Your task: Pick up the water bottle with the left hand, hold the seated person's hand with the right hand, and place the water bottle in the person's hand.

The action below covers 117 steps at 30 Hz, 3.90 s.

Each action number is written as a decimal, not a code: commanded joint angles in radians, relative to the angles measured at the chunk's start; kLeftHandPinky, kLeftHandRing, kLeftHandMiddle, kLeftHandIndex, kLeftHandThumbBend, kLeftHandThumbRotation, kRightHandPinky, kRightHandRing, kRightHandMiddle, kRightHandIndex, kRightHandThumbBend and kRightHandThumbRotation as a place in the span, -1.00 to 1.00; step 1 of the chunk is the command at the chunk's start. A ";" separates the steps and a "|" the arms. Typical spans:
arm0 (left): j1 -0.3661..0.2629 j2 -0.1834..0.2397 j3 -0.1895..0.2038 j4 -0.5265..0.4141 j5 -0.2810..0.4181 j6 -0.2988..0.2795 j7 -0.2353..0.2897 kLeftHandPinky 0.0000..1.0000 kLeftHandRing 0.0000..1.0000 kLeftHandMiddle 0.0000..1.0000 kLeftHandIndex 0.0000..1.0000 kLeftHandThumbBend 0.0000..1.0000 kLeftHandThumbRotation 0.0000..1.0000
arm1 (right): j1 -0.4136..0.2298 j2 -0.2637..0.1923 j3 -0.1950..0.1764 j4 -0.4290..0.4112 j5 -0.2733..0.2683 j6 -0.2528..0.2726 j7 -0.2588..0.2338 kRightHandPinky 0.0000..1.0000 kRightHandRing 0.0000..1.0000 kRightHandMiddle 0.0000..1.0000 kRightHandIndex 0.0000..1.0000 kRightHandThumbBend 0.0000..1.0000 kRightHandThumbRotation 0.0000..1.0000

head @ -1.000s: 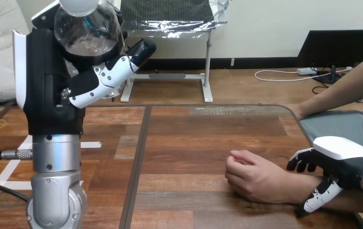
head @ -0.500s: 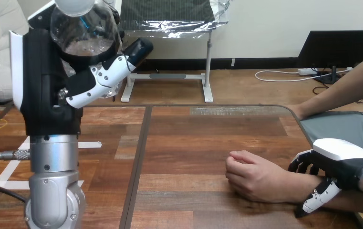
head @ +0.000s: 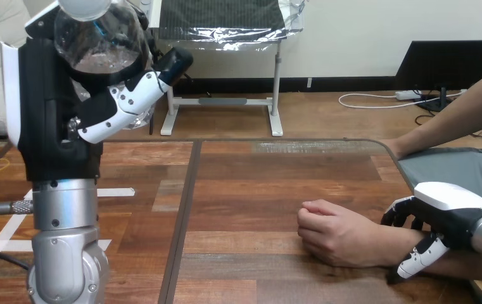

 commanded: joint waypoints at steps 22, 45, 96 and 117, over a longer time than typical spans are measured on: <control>-0.073 0.002 0.009 -0.003 -0.019 -0.042 -0.001 -0.56 -0.41 -0.27 -0.25 0.23 -1.00 | -0.016 0.088 0.101 0.160 -0.010 -0.015 -0.048 0.00 0.19 0.32 0.30 0.78 -0.70; -0.074 0.003 0.013 -0.003 0.000 -0.043 0.010 -0.56 -0.41 -0.26 -0.24 0.22 -1.00 | -0.038 0.132 0.110 0.235 0.010 -0.008 -0.049 -0.38 -0.24 -0.07 -0.01 0.75 -0.93; -0.096 -0.005 -0.002 0.083 -0.051 -0.059 -0.024 -0.55 -0.41 -0.26 -0.24 0.17 -1.00 | -0.073 0.070 0.023 0.125 0.127 -0.005 0.000 -0.60 -0.46 -0.29 -0.20 0.77 -1.00; -0.102 -0.009 -0.015 0.152 -0.052 -0.056 -0.053 -0.53 -0.39 -0.24 -0.22 0.11 -1.00 | -0.082 -0.008 -0.064 -0.074 0.200 0.037 0.057 -0.55 -0.41 -0.25 -0.18 0.80 -0.94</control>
